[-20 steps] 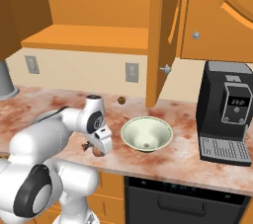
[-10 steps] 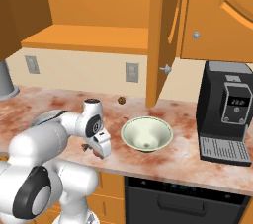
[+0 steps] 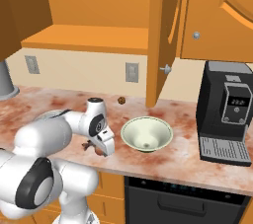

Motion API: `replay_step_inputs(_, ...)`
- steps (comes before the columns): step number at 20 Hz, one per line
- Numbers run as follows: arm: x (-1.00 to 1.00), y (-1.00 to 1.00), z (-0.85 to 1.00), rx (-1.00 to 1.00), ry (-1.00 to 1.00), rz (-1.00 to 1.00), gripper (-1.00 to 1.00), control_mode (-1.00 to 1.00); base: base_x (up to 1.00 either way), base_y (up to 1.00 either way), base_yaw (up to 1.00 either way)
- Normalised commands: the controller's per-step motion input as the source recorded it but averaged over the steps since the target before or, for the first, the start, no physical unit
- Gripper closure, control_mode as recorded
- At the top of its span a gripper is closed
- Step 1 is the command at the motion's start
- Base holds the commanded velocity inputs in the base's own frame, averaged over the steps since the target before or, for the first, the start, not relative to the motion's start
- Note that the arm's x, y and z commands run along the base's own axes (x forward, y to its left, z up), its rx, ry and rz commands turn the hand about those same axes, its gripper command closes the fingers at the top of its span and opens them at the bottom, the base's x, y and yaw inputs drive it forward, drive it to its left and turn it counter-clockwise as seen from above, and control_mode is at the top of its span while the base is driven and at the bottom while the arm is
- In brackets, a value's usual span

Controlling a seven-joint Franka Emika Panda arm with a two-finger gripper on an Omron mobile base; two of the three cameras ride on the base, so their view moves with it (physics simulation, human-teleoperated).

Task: Pick both bowls and place them on the counter. Then place the peach in one bowl and place the fish in the other bowl.

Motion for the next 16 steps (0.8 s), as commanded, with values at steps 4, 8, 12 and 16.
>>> replay_step_inputs(4,0.0,0.03,-0.15,-0.01,0.01,0.0,1.0,-1.0,0.0,0.0,0.0)
replay_step_inputs(8,0.0,0.0,-0.09,0.0,0.02,0.0,1.0,-1.0,0.0,0.0,0.0)
replay_step_inputs(12,-0.16,-0.04,0.1,0.0,-0.01,0.0,1.0,-1.0,0.0,0.0,0.0)
replay_step_inputs(16,-0.51,-0.03,0.71,-0.01,-0.03,-0.07,1.0,-1.0,0.0,0.0,0.0)
